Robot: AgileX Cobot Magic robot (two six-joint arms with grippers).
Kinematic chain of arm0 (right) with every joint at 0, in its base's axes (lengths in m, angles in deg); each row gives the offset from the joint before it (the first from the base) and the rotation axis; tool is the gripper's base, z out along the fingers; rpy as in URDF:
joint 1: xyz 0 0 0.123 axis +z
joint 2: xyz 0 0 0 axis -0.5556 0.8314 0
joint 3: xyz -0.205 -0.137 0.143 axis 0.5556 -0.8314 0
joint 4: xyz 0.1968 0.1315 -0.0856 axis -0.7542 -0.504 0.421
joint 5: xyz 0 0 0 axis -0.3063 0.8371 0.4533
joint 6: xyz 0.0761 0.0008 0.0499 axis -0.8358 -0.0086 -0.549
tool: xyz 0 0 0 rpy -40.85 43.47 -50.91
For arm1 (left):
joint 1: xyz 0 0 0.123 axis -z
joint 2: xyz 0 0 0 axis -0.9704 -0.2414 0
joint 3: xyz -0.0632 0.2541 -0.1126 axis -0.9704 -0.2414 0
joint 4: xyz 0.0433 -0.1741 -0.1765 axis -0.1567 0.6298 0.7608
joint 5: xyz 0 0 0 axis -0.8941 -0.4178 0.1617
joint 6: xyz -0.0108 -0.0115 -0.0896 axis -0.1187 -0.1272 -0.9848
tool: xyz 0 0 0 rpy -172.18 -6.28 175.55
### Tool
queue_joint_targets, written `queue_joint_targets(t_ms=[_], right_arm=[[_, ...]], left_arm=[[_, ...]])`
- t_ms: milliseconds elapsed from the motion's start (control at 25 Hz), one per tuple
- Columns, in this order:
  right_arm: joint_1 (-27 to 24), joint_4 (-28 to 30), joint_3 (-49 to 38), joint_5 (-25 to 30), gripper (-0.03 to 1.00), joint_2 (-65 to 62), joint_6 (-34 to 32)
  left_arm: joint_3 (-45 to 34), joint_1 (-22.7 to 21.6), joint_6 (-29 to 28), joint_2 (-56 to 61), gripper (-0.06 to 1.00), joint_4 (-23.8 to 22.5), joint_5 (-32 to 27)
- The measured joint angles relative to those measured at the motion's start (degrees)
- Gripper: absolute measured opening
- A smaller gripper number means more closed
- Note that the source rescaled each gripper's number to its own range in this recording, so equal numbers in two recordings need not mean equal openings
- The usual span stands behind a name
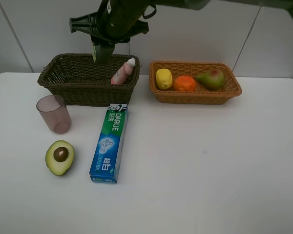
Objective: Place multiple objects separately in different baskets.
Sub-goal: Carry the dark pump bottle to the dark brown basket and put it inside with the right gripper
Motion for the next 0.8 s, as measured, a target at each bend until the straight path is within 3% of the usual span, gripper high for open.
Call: queue_joint_targets(t_ms=[800], right_arm=[[-4.4,0.0,3.1,-7.2,0.10,8.8,4.2]], left_arm=[[0.0,0.0,0.0,0.0,0.98,0.0,0.0]])
